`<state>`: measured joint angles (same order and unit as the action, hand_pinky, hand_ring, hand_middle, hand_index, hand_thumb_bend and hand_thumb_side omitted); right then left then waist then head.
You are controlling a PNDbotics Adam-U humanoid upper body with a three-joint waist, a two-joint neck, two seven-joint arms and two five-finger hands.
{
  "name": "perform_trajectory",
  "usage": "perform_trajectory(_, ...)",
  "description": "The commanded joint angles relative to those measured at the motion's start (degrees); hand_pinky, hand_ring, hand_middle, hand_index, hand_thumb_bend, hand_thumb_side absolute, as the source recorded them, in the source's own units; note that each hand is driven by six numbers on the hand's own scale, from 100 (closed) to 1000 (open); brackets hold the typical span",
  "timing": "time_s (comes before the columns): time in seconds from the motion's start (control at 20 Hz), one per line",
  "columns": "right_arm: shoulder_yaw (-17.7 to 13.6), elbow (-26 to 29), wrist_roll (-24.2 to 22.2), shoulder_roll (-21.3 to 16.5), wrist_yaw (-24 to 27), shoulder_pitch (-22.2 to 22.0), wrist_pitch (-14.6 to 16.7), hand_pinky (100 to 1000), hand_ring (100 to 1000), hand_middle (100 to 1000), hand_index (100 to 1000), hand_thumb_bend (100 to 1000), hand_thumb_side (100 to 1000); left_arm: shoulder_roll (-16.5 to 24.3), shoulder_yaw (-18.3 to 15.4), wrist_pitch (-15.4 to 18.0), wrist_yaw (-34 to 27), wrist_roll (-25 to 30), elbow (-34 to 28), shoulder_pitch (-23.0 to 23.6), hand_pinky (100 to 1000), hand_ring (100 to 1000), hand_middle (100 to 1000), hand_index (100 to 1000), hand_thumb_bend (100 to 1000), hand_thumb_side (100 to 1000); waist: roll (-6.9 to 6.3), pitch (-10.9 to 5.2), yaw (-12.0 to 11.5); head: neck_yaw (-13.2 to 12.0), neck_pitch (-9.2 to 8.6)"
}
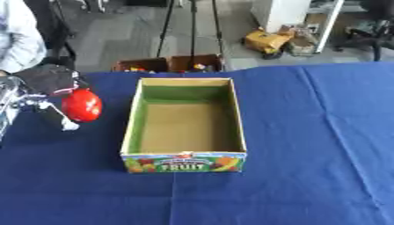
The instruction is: Pick up objects on the table and place them in the box.
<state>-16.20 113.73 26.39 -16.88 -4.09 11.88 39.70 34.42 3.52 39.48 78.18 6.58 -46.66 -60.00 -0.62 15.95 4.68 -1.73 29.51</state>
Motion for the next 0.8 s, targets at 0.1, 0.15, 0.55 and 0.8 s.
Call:
perform_trajectory(0.1,-0.3,0.9,0.9,-0.8,0.3,0.2,0.3,702,795,581,801,100,820,2.3,-0.6,0.1,-2.5,-0.3,-2.7,-1.2,451,559,517,563,100,314,-0.05,-1.59,-0.2,0.9,-0.2)
perform_trajectory(0.15,-0.3,0.9,1.0,-0.8,0.4,0.2,0.3,703,795,581,801,100,820,2.1,-0.6,0.2,-3.4,-0.2,-3.5,-1.4,449,558,516,563,100,311,0.0,-1.73,-0.3,1.6,-0.06)
perform_trajectory(0.55,0.1,0.9,1.0,-1.0,0.9,0.0,0.1,702,794,584,800,100,819,-0.8,0.7,0.0,-12.4,4.1,-11.2,-4.1,409,546,506,550,100,294,0.06,-2.7,-0.7,3.7,-1.28)
perform_trajectory(0.8,0.1,0.9,0.8,-1.0,1.2,0.1,0.0,702,794,584,801,100,816,-2.2,0.9,-0.9,-16.9,7.3,-13.4,-4.7,390,537,500,542,100,291,-0.05,-2.98,-0.5,2.3,-0.73)
